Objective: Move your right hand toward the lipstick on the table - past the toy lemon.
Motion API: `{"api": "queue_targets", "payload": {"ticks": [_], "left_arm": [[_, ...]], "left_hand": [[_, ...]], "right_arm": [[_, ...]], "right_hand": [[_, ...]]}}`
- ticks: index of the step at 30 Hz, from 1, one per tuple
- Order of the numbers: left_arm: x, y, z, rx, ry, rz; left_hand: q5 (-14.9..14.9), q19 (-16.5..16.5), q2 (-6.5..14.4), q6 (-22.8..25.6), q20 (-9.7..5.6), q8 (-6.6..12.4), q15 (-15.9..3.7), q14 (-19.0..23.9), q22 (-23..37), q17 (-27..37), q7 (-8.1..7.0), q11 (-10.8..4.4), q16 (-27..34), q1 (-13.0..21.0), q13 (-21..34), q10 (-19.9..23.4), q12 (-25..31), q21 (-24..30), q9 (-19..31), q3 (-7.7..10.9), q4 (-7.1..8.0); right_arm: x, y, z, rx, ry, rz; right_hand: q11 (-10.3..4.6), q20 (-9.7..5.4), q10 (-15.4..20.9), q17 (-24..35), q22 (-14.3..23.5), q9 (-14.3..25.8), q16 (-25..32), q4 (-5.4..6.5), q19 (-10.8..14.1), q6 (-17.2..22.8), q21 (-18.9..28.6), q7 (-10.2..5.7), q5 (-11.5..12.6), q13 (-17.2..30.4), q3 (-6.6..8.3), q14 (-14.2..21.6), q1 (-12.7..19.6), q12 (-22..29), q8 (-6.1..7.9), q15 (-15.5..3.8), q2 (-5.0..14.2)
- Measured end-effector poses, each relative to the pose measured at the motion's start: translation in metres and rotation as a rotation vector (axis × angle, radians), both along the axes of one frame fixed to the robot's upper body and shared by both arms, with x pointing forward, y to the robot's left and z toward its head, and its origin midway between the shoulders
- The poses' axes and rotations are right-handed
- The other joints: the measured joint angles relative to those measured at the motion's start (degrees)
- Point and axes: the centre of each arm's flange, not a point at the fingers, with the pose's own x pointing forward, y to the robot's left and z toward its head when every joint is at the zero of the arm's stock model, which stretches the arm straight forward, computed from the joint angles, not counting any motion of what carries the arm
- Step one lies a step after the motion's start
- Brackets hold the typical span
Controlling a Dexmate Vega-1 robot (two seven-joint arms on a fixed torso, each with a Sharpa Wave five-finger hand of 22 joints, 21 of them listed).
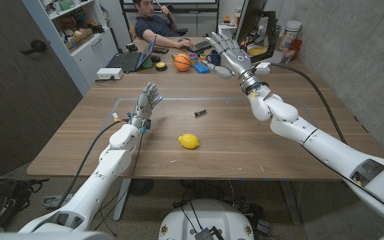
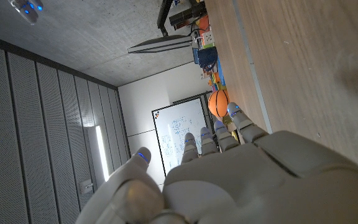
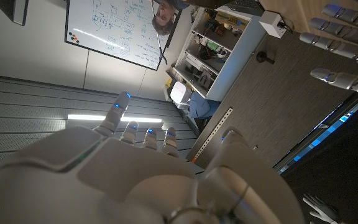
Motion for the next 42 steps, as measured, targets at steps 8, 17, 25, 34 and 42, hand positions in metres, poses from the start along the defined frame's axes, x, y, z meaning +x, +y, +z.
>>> {"api": "queue_targets", "payload": {"ticks": [8, 17, 25, 34, 42], "left_arm": [[-0.003, -0.001, -0.003, 0.002, 0.005, 0.006], [-0.005, -0.001, -0.004, 0.003, 0.008, 0.008], [-0.005, -0.002, -0.005, 0.003, 0.009, 0.007], [-0.006, -0.004, -0.008, 0.004, 0.015, 0.006], [-0.007, -0.005, -0.011, 0.002, 0.020, 0.008]], "left_hand": [[0.22, 0.00, 0.00, 0.00, 0.00, 0.00, 0.00, 0.00, 0.00, 0.00, 0.00, 0.00, 0.00, 0.00, 0.00, 0.00, 0.00, -0.09, 0.00, 0.00, 0.00], [0.22, 0.12, 0.00, 0.00, -0.12, 0.00, 0.00, 0.00, 0.00, 0.00, 0.00, 0.00, 0.00, 0.00, 0.00, 0.00, 0.00, -0.22, 0.00, 0.00, 0.00], [0.22, 0.11, 0.00, 0.00, -0.12, 0.00, 0.00, 0.00, 0.00, 0.00, 0.00, 0.00, 0.00, 0.00, 0.00, 0.00, 0.00, -0.22, 0.00, -0.23, -0.24], [0.22, 0.11, 0.00, 0.00, -0.12, 0.00, 0.00, 0.00, 0.00, 0.00, 0.00, 0.00, 0.00, 0.00, 0.00, 0.00, 0.00, -0.63, 0.00, -0.23, -0.24], [0.22, 0.11, 0.00, 0.00, -0.12, 0.00, 0.00, 0.00, 0.00, 0.00, 0.00, 0.00, 0.00, 0.00, 0.00, 0.00, 0.00, -0.85, 0.00, -0.41, -0.06]], "right_arm": [[0.010, 0.007, -0.006, -0.053, 0.046, -0.009], [0.021, 0.015, -0.013, -0.102, 0.095, -0.015], [0.030, 0.022, -0.019, -0.137, 0.129, -0.019], [0.041, 0.031, -0.029, -0.191, 0.186, -0.022], [0.050, 0.038, -0.038, -0.247, 0.265, -0.023]], "right_hand": [[-0.08, 0.31, -0.08, 0.00, 0.00, 0.00, -0.45, 0.23, 0.32, -0.31, -0.37, -0.31, 0.00, 0.00, -0.22, 0.00, -0.23, 0.00, 0.00, 0.01, -0.22], [-0.09, 0.51, -0.06, -0.01, 0.00, -0.01, -0.49, 0.23, 0.11, -0.31, -0.60, -0.30, -0.34, 0.01, -0.23, 0.00, -0.23, 0.00, 0.00, -0.61, -0.22], [-0.29, 0.51, 1.19, -0.01, 0.01, -0.01, -0.49, -0.01, 0.11, 0.74, -0.90, -0.29, -0.33, 0.01, -0.47, 0.34, -0.23, 0.45, 0.00, -0.94, -0.22], [-0.40, 1.95, 1.67, -0.01, -0.29, -0.01, -0.49, -0.18, 0.31, 1.51, -1.57, -0.44, -0.32, 0.01, -0.63, 0.92, -0.23, 0.45, 0.00, -1.12, -0.22], [-1.40, 2.25, -0.19, -0.01, -0.29, -0.15, -2.06, -0.07, 0.00, 0.31, -4.44, -1.74, -0.29, 0.01, -0.88, 0.00, -0.63, 0.00, -0.34, -2.66, 0.19]]}}
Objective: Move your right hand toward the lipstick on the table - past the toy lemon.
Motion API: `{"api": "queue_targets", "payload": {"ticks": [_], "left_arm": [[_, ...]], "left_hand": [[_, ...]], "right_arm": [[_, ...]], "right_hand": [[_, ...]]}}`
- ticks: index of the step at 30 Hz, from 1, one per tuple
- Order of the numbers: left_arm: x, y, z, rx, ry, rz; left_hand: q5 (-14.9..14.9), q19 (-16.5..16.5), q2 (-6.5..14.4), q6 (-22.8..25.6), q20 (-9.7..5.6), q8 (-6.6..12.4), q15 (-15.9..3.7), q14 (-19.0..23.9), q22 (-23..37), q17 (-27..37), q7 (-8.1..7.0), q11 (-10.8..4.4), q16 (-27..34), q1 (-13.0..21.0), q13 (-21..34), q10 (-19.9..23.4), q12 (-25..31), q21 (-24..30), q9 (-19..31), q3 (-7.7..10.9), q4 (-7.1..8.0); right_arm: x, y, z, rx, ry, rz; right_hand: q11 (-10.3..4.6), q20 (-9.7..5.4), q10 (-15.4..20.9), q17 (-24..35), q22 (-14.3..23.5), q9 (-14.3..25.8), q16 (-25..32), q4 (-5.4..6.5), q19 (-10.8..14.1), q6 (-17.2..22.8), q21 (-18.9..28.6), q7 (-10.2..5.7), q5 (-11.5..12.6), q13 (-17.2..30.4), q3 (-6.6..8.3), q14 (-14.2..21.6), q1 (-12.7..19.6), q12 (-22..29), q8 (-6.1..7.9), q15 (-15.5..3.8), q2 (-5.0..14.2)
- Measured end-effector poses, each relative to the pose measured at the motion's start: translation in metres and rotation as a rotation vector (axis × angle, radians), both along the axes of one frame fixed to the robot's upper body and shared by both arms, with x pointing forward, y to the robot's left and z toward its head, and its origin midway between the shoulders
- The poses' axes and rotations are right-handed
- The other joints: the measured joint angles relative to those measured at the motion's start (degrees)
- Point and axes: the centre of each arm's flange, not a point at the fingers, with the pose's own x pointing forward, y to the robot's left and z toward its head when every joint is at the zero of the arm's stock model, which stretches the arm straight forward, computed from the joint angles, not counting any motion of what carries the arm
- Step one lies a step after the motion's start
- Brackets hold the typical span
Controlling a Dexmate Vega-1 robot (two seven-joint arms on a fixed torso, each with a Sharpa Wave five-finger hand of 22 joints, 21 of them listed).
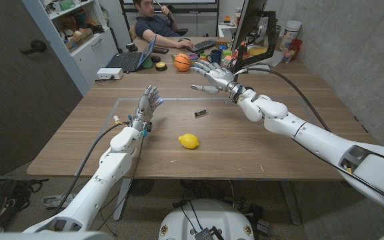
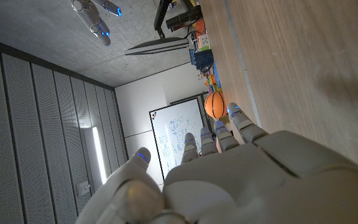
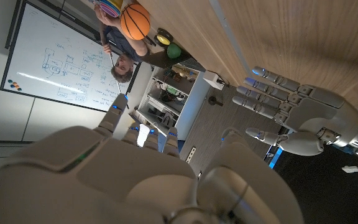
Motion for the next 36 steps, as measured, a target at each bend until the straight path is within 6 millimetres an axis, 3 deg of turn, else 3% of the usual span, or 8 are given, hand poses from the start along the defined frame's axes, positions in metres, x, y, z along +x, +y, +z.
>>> {"api": "queue_targets", "payload": {"ticks": [10, 16, 30, 34, 36], "left_arm": [[0.000, 0.000, -0.004, 0.000, 0.008, 0.000], [0.000, 0.001, -0.006, -0.003, 0.012, 0.000], [-0.002, 0.001, -0.011, -0.007, 0.018, -0.001], [-0.002, 0.001, -0.012, -0.007, 0.020, -0.001], [-0.002, 0.001, -0.013, -0.008, 0.020, -0.001]], "left_hand": [[0.00, 0.00, 0.00, 0.00, 0.00, 0.00, 0.00, 0.00, 0.00, 0.00, 0.00, 0.00, 0.00, 0.00, 0.00, 0.00, 0.00, 0.00, 0.00, 0.01, -0.01], [0.21, 0.30, 0.00, 0.00, 0.31, 0.00, 0.00, 0.00, 0.00, 0.00, 0.00, 0.00, 0.00, 0.00, 0.00, 0.00, 0.00, 0.00, 0.00, 0.01, -0.01], [0.21, 0.52, 0.00, 0.00, 0.09, 0.00, 0.00, 0.00, 0.00, 0.00, 0.00, 0.00, 0.00, 0.00, 0.00, 0.00, 0.00, -0.44, 0.00, -0.14, 0.14], [0.20, 0.52, 0.00, 0.00, 0.09, 0.00, 0.00, 0.00, 0.00, 0.00, 0.00, 0.00, 0.00, 0.00, 0.00, 0.00, 0.00, -0.44, 0.00, -0.14, 0.14], [0.21, 0.52, 0.00, 0.00, 0.09, 0.00, 0.00, 0.00, 0.00, 0.00, 0.00, 0.00, 0.00, 0.00, 0.00, 0.00, 0.00, -0.44, 0.00, -0.14, 0.14]], "right_arm": [[0.011, 0.004, -0.013, -0.049, 0.080, -0.012], [0.015, 0.005, -0.019, -0.067, 0.110, -0.016], [0.020, 0.008, -0.033, -0.110, 0.160, -0.022], [0.021, 0.008, -0.036, -0.126, 0.175, -0.027], [0.022, 0.009, -0.038, -0.132, 0.181, -0.029]], "right_hand": [[0.63, 0.63, -1.05, 0.00, 0.00, 0.00, -0.43, -0.11, -0.01, -1.64, -1.34, 2.70, 0.00, 0.00, -0.57, 0.00, 0.11, 0.00, -0.22, 0.01, 0.51], [0.50, 1.33, -1.35, 0.00, 0.01, 0.01, -0.65, -0.25, -0.10, -1.85, -1.67, 2.91, 0.01, 0.00, -0.70, 0.00, 0.11, 0.00, -0.22, 0.01, 0.51], [0.38, 1.32, -1.21, 0.00, 0.01, 0.01, -0.65, -0.48, -0.10, -2.06, -2.11, 2.69, 0.01, 0.00, -0.94, 0.00, 0.41, 0.00, -0.22, 0.02, 0.81], [0.12, 1.32, 1.24, -0.11, 0.01, 0.02, -0.59, -1.07, -0.03, -1.25, -2.87, 2.39, 0.34, 0.01, -0.83, 1.72, 1.19, 0.98, 0.34, 0.03, 1.59], [0.75, 1.09, 4.36, -0.15, 0.01, 0.07, -0.01, -1.48, 2.64, 1.01, -3.35, 2.59, 0.47, 0.01, -0.43, 4.10, 1.92, 1.80, 1.02, -0.33, 2.30]]}}
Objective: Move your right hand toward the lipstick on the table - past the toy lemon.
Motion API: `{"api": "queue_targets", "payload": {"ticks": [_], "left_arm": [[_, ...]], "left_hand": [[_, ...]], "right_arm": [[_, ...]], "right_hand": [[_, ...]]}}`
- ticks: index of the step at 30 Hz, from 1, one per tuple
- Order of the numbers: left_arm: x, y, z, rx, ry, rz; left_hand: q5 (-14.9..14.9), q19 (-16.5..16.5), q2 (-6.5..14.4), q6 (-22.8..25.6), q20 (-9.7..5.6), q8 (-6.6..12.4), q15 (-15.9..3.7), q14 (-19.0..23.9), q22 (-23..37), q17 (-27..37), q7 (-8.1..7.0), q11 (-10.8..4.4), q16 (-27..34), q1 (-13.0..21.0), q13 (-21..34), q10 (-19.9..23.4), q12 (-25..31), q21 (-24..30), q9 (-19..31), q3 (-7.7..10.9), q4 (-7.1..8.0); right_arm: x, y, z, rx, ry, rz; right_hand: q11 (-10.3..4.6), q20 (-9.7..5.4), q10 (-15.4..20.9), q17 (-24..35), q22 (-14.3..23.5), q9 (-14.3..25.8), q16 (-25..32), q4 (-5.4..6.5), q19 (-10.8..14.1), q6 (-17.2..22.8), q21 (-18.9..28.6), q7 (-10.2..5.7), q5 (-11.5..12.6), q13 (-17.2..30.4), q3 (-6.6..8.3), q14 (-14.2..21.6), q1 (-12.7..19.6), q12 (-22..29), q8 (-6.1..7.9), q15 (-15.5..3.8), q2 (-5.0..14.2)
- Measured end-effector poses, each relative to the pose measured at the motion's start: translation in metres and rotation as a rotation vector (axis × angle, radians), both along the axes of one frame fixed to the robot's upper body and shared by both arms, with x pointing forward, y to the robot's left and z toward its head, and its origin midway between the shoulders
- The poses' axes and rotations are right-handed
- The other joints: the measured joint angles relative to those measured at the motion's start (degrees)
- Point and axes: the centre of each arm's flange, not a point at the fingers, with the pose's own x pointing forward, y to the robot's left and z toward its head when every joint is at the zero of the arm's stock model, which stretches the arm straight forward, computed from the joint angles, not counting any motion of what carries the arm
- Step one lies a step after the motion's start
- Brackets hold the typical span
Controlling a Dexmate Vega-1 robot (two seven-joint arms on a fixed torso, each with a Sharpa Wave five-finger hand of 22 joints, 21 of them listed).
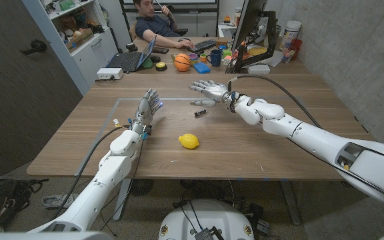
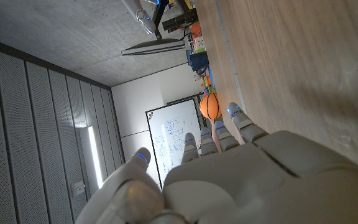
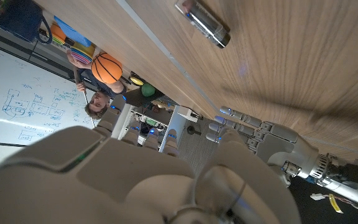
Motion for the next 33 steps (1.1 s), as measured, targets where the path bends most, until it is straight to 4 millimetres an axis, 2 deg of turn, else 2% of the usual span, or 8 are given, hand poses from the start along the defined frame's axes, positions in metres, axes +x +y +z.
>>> {"api": "queue_targets", "payload": {"ticks": [2, 6, 9, 14, 17, 20, 23, 33], "left_arm": [[0.000, 0.000, 0.000, 0.000, 0.000, 0.000], [0.000, 0.000, -0.001, -0.001, 0.000, 0.000], [0.000, 0.000, 0.000, 0.000, 0.000, -0.001], [-0.001, 0.000, -0.001, 0.000, -0.001, -0.002], [-0.001, 0.000, -0.002, -0.001, 0.000, -0.002], [-0.001, 0.000, -0.002, -0.001, 0.000, -0.002], [-0.001, 0.001, -0.002, -0.002, -0.001, -0.002], [0.000, 0.003, -0.003, -0.004, 0.000, -0.002]], "left_hand": [[0.00, 0.00, 0.00, 0.00, 0.00, 0.00, 0.00, 0.00, 0.00, 0.00, 0.00, 0.00, 0.00, 0.00, 0.00, 0.00, 0.00, 0.00, 0.00, -0.24, -0.23], [0.00, 0.00, 0.00, 0.00, 0.00, 0.00, 0.00, 0.00, 0.30, 0.00, 0.00, 0.00, 0.00, 0.00, 0.00, 0.00, 0.00, 0.00, 0.00, -0.23, -0.23], [0.00, 0.00, 0.00, 0.00, 0.00, 0.00, 0.00, 0.00, 0.29, 0.00, 0.00, 0.00, 0.00, 0.00, 0.00, 0.00, 0.00, 0.00, 0.00, -0.23, -0.23], [0.00, 0.00, 0.00, 0.00, 0.00, 0.00, 0.00, 0.00, 0.29, 0.00, 0.00, 0.00, 0.00, 0.00, 0.00, 0.00, 0.00, 0.00, 0.00, -0.23, -0.23], [0.00, 0.00, 0.00, 0.00, 0.00, 0.00, 0.00, 0.00, 0.29, 0.00, 0.00, 0.00, 0.00, 0.00, 0.00, 0.00, 0.00, 0.00, 0.00, -0.23, -0.23], [0.00, 0.00, 0.00, 0.00, 0.00, 0.00, 0.00, 0.00, 0.29, 0.00, 0.00, 0.00, 0.00, 0.00, 0.00, 0.00, 0.00, 0.00, 0.00, -0.47, 0.01], [0.00, 0.00, 0.00, 0.00, 0.00, 0.00, 0.00, 0.00, 0.28, 0.00, 0.00, 0.00, 0.00, 0.00, 0.00, 0.00, 0.00, -0.17, 0.00, -0.47, 0.01], [-0.01, -0.01, 0.00, -0.33, 0.00, 0.00, 0.00, 0.00, 0.28, 0.00, -0.32, 0.00, 0.00, 0.00, 0.00, 0.00, 0.00, -0.39, 0.00, -0.47, 0.01]], "right_arm": [[0.001, 0.000, -0.001, -0.007, 0.008, -0.004], [0.002, 0.000, -0.004, -0.019, 0.022, -0.010], [0.003, 0.001, -0.005, -0.030, 0.034, -0.016], [0.005, 0.002, -0.010, -0.052, 0.052, -0.024], [0.006, 0.004, -0.013, -0.067, 0.058, -0.028], [0.007, 0.004, -0.014, -0.081, 0.055, -0.034], [0.007, 0.009, -0.017, -0.103, 0.052, -0.037], [0.008, 0.018, -0.023, -0.152, 0.035, -0.055]], "right_hand": [[0.26, -0.24, 2.69, 0.00, 0.00, 0.09, 0.08, -0.38, 1.86, 2.17, -0.42, 0.15, 0.36, 0.00, 0.38, 1.88, 0.84, 0.54, 0.48, -1.09, 0.08], [0.57, -0.61, 4.38, 0.00, 0.01, 0.09, 0.08, -0.60, 3.42, 3.78, -0.65, 0.56, 0.43, 0.00, 0.61, 2.37, 1.15, 0.65, 0.69, -1.59, 0.38], [0.57, -0.59, 4.38, 0.00, 0.01, 0.09, 0.08, -0.77, 3.85, 3.82, -1.09, 0.60, 0.43, 0.00, 0.44, 2.37, 1.44, 0.65, 0.69, -1.59, 0.09], [0.58, -0.38, 4.38, 0.01, 0.01, 0.04, -0.21, -1.55, 4.46, 3.82, -1.58, 0.60, 0.45, 0.00, 1.23, 2.88, 2.82, 0.19, 0.70, -1.47, 0.91], [0.55, -0.41, 4.36, 0.01, 0.01, -0.07, -0.64, -2.70, 4.87, 3.72, -2.35, 0.50, 0.90, 0.00, 2.38, 2.88, 5.17, -0.27, 0.23, -1.47, 1.74], [-0.04, -0.81, 3.70, 0.01, 0.01, -0.07, -1.18, -4.34, 5.27, 2.67, -3.36, -0.37, 0.99, 0.00, 3.83, 2.88, 7.82, -0.93, -0.32, -1.47, 2.35], [-0.45, -0.86, 2.70, 0.01, 0.01, -0.03, -1.73, -5.51, 5.32, 1.23, -4.18, -0.34, 0.99, 0.00, 4.41, 2.87, 8.92, -1.37, -0.68, -1.48, 2.42], [-0.46, -0.81, 2.28, 0.02, 0.01, 0.09, -2.15, -6.38, 5.67, 0.56, -4.86, -0.69, 0.98, 0.00, 5.28, 2.87, 10.49, -1.57, -0.68, -1.47, 2.94]]}}
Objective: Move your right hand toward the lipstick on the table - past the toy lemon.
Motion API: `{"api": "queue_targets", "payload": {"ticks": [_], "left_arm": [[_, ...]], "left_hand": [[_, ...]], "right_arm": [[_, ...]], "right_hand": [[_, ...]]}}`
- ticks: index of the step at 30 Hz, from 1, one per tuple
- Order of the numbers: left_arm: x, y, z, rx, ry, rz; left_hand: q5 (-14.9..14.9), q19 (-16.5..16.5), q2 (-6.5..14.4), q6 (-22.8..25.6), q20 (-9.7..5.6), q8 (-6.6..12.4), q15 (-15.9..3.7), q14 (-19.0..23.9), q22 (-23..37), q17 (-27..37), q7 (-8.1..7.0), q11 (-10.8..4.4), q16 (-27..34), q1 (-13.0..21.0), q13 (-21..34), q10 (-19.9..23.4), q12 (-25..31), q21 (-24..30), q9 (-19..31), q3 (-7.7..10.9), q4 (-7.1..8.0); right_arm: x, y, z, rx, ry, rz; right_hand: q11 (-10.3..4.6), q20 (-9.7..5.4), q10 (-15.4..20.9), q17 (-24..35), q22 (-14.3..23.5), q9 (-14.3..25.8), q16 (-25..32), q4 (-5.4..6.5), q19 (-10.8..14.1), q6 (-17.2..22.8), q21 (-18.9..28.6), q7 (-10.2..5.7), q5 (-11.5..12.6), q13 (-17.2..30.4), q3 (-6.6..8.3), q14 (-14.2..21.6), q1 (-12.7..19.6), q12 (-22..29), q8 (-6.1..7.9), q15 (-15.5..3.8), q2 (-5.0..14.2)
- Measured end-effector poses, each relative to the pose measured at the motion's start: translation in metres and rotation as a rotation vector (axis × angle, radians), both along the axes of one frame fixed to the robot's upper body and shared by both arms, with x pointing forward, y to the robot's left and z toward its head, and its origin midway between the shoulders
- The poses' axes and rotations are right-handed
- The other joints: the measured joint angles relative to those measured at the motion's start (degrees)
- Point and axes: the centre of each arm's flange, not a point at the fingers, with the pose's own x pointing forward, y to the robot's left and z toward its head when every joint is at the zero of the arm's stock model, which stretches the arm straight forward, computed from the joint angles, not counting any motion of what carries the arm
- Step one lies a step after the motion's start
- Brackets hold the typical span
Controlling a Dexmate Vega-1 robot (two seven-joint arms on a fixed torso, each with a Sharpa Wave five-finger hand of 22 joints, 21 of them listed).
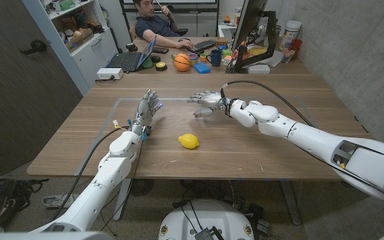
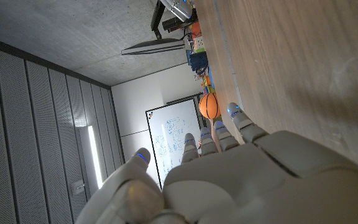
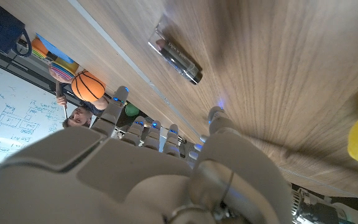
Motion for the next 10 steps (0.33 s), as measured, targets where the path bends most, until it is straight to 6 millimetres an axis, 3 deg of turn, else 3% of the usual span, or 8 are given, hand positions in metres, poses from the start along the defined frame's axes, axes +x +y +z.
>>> {"api": "queue_targets", "payload": {"ticks": [10], "left_arm": [[0.0017, 0.0013, -0.0002, 0.002, 0.003, -0.001]], "left_hand": [[0.00, 0.11, 0.00, 0.00, 0.11, 0.00, 0.00, 0.00, 0.00, 0.00, 0.00, 0.00, 0.00, 0.00, 0.00, 0.00, 0.00, -0.21, 0.00, -0.41, 0.07]], "right_arm": [[0.0014, 0.0018, -0.0027, -0.006, 0.000, -0.008]], "right_hand": [[-0.29, -0.41, -0.29, 0.00, 0.15, -0.01, 0.00, 0.00, 0.41, -0.16, -0.45, 0.17, 0.00, 0.00, 0.00, 0.00, 0.59, 0.00, 0.00, 0.00, 0.01]]}}
